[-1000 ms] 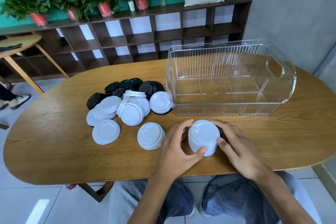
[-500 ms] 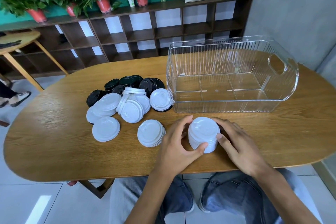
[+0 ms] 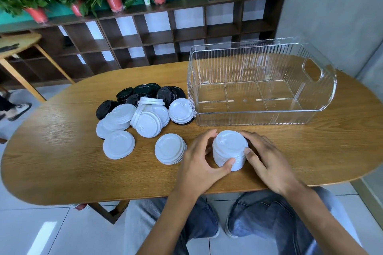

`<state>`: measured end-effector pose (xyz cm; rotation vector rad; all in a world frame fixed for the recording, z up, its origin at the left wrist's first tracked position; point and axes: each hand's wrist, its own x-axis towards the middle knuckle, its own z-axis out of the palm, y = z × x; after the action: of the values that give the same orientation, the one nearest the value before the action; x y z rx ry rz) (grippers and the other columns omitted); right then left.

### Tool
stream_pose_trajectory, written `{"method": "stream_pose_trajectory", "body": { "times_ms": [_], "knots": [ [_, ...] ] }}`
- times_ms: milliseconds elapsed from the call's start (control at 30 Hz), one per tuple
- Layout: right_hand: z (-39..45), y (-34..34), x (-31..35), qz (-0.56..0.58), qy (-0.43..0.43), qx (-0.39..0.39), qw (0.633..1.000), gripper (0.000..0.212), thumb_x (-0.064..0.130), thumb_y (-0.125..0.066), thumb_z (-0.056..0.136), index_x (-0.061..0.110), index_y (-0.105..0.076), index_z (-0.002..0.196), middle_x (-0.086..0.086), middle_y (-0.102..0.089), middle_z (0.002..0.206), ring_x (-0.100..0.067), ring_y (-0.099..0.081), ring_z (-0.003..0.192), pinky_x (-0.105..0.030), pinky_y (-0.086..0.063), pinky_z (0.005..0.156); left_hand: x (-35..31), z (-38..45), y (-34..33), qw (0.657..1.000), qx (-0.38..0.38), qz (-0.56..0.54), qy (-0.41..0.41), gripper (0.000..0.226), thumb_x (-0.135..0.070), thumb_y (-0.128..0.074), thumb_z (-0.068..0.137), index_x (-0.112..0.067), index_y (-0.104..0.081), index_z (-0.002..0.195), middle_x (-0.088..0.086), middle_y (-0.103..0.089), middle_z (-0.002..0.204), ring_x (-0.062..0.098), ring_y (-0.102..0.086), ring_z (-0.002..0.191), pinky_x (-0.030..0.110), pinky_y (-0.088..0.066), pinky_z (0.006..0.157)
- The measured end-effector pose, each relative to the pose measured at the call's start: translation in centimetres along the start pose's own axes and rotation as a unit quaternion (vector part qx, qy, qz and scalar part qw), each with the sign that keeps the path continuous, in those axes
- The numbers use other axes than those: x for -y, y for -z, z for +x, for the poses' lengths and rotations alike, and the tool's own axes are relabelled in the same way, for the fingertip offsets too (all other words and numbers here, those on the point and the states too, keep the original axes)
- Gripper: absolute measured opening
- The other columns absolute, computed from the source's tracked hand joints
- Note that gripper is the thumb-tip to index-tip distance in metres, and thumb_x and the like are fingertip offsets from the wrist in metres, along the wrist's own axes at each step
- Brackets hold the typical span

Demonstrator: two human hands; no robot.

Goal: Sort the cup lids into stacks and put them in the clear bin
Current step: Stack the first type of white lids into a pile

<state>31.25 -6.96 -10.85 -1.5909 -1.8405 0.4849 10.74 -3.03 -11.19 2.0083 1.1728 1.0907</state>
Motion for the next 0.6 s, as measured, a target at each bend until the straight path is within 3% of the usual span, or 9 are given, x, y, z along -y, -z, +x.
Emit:
{"method": "stream_pose_trajectory", "body": {
  "times_ms": [67, 233, 300, 400, 600],
  "knots": [
    [-0.11, -0.04, -0.05, -0.007, 0.000, 0.004, 1.000, 0.052, 0.055, -0.025, 0.099, 0.034, -0.042, 0.144, 0.020, -0.055, 0.129, -0.005, -0.047, 0.117, -0.041, -0.040, 0.103, -0.03, -0.02, 0.09, 1.000, 0.008, 0.004, 0.005, 0.078, -0.055, -0.076, 0.074, -0.029, -0.053, 0.144, -0.036, -0.050, 0.128, -0.004, -0.054, 0.123, 0.016, -0.052, 0.097],
    [-0.21, 0.06, -0.03, -0.007, 0.006, 0.009, 1.000, 0.051, 0.055, -0.025, 0.101, 0.036, -0.040, 0.145, 0.019, -0.053, 0.125, -0.007, -0.049, 0.119, -0.044, -0.040, 0.104, -0.05, 0.06, 0.44, 0.998, 0.049, 0.027, 0.010, 0.082, -0.054, -0.075, 0.078, -0.040, -0.039, 0.151, -0.025, -0.046, 0.142, 0.003, -0.049, 0.134, 0.033, -0.049, 0.108],
    [-0.29, 0.19, -0.02, 0.002, 0.005, 0.013, 1.000, 0.053, 0.058, -0.025, 0.100, 0.038, -0.036, 0.148, 0.020, -0.052, 0.127, -0.005, -0.047, 0.123, -0.041, -0.038, 0.106, -0.04, 0.02, 0.51, 0.997, 0.068, 0.042, 0.016, 0.088, -0.058, -0.073, 0.077, -0.047, -0.030, 0.152, -0.027, -0.040, 0.151, -0.002, -0.039, 0.141, 0.025, -0.041, 0.113],
    [-0.35, 0.36, 0.01, 0.014, 0.006, 0.012, 1.000, 0.058, 0.066, -0.027, 0.097, 0.044, -0.030, 0.150, 0.024, -0.049, 0.132, 0.002, -0.042, 0.128, -0.033, -0.035, 0.107, 0.02, -0.06, 0.51, 0.995, 0.084, 0.052, 0.032, 0.093, -0.063, -0.072, 0.073, -0.057, -0.021, 0.150, -0.032, -0.037, 0.152, -0.012, -0.032, 0.140, 0.008, -0.027, 0.108],
    [-0.13, 0.39, 0.32, -0.011, -0.003, 0.012, 1.000, 0.069, 0.074, -0.038, 0.088, 0.042, -0.034, 0.149, 0.027, -0.047, 0.133, 0.001, -0.043, 0.125, -0.034, -0.036, 0.106, 0.44, 0.05, 0.37, 0.995, 0.081, 0.025, 0.044, 0.094, -0.062, -0.076, 0.071, -0.058, -0.024, 0.149, -0.035, -0.042, 0.145, -0.008, -0.041, 0.135, 0.018, -0.037, 0.110]
  ]
}}
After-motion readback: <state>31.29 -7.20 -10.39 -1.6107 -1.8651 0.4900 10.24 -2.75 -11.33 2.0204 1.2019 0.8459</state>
